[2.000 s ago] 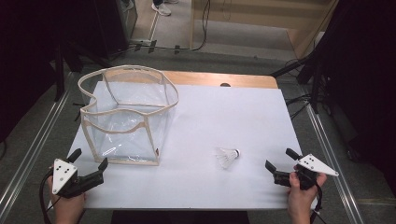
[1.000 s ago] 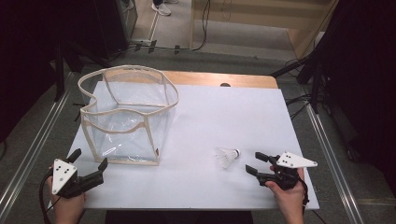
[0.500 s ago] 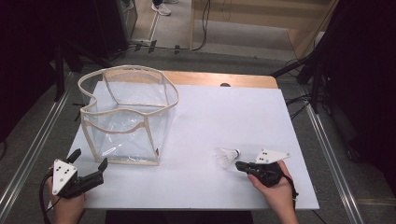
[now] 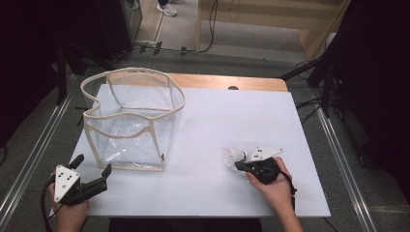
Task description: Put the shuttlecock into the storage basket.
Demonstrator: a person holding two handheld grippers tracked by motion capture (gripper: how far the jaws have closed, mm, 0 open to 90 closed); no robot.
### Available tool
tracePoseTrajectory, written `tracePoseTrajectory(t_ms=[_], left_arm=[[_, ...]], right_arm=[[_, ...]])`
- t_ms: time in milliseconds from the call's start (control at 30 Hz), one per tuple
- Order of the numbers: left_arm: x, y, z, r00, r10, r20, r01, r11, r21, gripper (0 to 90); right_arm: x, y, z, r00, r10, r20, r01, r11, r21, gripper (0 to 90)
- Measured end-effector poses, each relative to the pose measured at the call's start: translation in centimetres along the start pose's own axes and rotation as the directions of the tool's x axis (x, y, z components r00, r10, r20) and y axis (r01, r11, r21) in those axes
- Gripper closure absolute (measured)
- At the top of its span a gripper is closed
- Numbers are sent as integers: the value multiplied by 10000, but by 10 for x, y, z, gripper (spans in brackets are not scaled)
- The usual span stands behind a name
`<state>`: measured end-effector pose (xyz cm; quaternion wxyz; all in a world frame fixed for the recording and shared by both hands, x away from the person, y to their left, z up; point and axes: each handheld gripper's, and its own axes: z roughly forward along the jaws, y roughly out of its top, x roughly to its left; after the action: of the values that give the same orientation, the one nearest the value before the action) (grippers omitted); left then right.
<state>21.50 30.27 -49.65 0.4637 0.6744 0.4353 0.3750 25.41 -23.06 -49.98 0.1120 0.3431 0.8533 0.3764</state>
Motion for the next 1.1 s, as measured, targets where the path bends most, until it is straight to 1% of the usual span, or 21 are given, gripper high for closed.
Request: tracePoseTrajectory(t_ms=[33, 167, 200, 267, 333, 433, 533, 633, 700, 767, 867, 933, 1000, 1100], left_arm=[[0, 0, 0, 10000, 2, -3, -2, 10000, -2, 92], [0, 0, 0, 10000, 18, -3, -18, 10000, 3, 92], [0, 0, 0, 10000, 16, -1, -16, 10000, -5, 92], [0, 0, 0, 10000, 3, -3, -3, 10000, -13, 92], [0, 0, 0, 10000, -18, 24, 18, 10000, -40, 92], [1, 0, 0, 10000, -31, 35, 32, 10000, -63, 92], [0, 0, 0, 10000, -8, 18, 8, 10000, -27, 92], [1, 0, 0, 10000, -44, 30, 44, 10000, -69, 92], [1, 0, 0, 10000, -62, 25, 62, 10000, -71, 92], [0, 0, 0, 10000, -58, 23, 58, 10000, -75, 92], [0, 0, 0, 10000, -32, 25, 32, 10000, -64, 92], [0, 0, 0, 10000, -43, 26, 43, 10000, -70, 92], [0, 0, 0, 10000, -46, 14, 46, 10000, -73, 92], [0, 0, 0, 10000, -50, 18, 50, 10000, -75, 92]], right_arm=[[-2, 2, 1, 10000, 74, 59, -73, 9999, -99, 875], [-6, 7, 6, 9994, 230, 274, -227, 9996, -143, 875], [-9, 10, 10, 9984, 336, 452, -331, 9994, -108, 875], [-10, 10, 10, 9981, 413, 457, -408, 9991, -103, 875], [-13, 12, 13, 9970, 508, 588, -502, 9987, -114, 875], [-20, 14, 15, 9943, 815, 682, -801, 9965, -228, 875], [-23, 15, 17, 9936, 839, 761, -825, 9963, -222, 875], [-27, 16, 18, 9904, 1020, 929, -1004, 9947, -217, 875], [-30, 17, 17, 9872, 1227, 1015, -1202, 9923, -304, 875], [-32, 18, 18, 9866, 1244, 1054, -1212, 9920, -357, 875], [-34, 19, 19, 9856, 1263, 1128, -1236, 9919, -302, 874], [-36, 21, 21, 9857, 1171, 1210, -1148, 9930, -262, 875], [-38, 22, 21, 9848, 1178, 1276, -1156, 9930, -245, 875], [-42, 23, 20, 9814, 1283, 1428, -1267, 9917, -204, 874]])
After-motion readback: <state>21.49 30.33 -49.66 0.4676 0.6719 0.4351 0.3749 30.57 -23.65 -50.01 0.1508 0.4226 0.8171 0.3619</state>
